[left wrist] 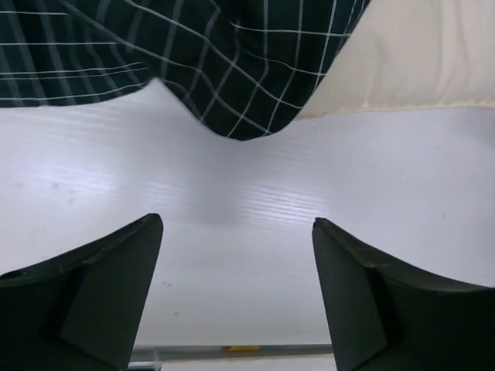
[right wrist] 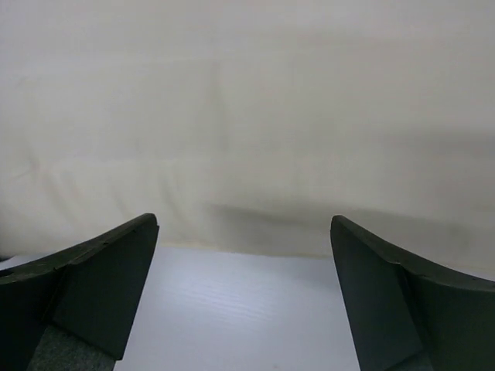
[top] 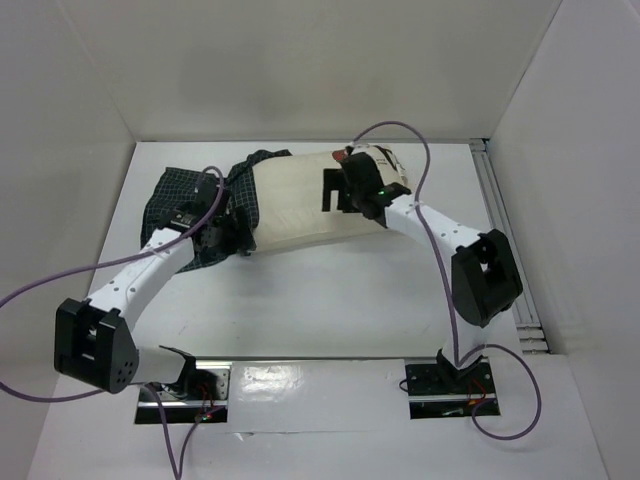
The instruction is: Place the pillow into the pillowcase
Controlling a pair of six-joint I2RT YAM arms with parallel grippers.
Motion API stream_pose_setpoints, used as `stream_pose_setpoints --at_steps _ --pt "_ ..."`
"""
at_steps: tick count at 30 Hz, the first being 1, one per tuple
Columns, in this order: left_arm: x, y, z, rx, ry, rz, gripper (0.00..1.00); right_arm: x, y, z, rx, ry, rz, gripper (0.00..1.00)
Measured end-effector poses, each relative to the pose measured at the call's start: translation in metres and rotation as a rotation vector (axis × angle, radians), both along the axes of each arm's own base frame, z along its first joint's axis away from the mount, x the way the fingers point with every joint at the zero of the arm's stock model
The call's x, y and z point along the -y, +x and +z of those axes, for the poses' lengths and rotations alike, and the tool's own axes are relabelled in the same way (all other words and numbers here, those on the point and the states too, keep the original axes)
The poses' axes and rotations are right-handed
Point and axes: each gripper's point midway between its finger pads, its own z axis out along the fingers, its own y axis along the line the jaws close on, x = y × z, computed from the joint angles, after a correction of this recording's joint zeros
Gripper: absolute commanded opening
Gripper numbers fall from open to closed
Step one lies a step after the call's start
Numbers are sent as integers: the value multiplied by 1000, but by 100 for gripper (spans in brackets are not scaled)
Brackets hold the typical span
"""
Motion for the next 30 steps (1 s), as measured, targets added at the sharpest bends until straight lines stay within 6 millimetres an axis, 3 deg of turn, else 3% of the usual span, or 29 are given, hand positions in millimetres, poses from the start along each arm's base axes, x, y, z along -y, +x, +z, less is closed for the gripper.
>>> stream_pose_setpoints --at_steps 2,5,8,10,13,14,16,17,18,19,21,24,27,30 --pt "13 2 -17 -8 -59 4 99 40 17 -4 -12 -38 -94 100" --pt "27 3 -44 -44 -104 15 99 103 36 -23 -66 -95 -235 100" --pt "35 16 -57 -32 -121 27 99 160 50 -49 -132 -140 -361 100" --pt "37 28 -60 -1 -120 36 99 177 54 -64 -169 -137 -392 100" --pt "37 49 -62 43 -105 50 95 177 61 -73 -185 -115 -378 97" --pt "36 55 -63 58 -100 52 87 174 64 -75 -183 -108 -366 65" --pt "36 64 -64 85 -92 44 70 163 71 -81 -179 -63 -319 17" --pt "36 68 -65 97 -91 42 56 158 74 -81 -170 -39 -295 0" --pt "37 71 -64 107 -90 34 18 151 76 -82 -160 -5 -276 0" --pt "37 74 -64 117 -86 30 0 148 76 -79 -141 19 -269 0" --pt "38 82 -58 137 -73 11 0 146 65 -74 -109 58 -264 0" --pt "31 96 -44 177 -34 29 0 150 28 -59 -93 82 -269 0" --pt "23 92 -27 201 -8 36 0 145 -35 -46 -121 73 -256 0" --pt "18 71 3 207 -12 24 0 135 -101 -11 -120 92 -208 0"
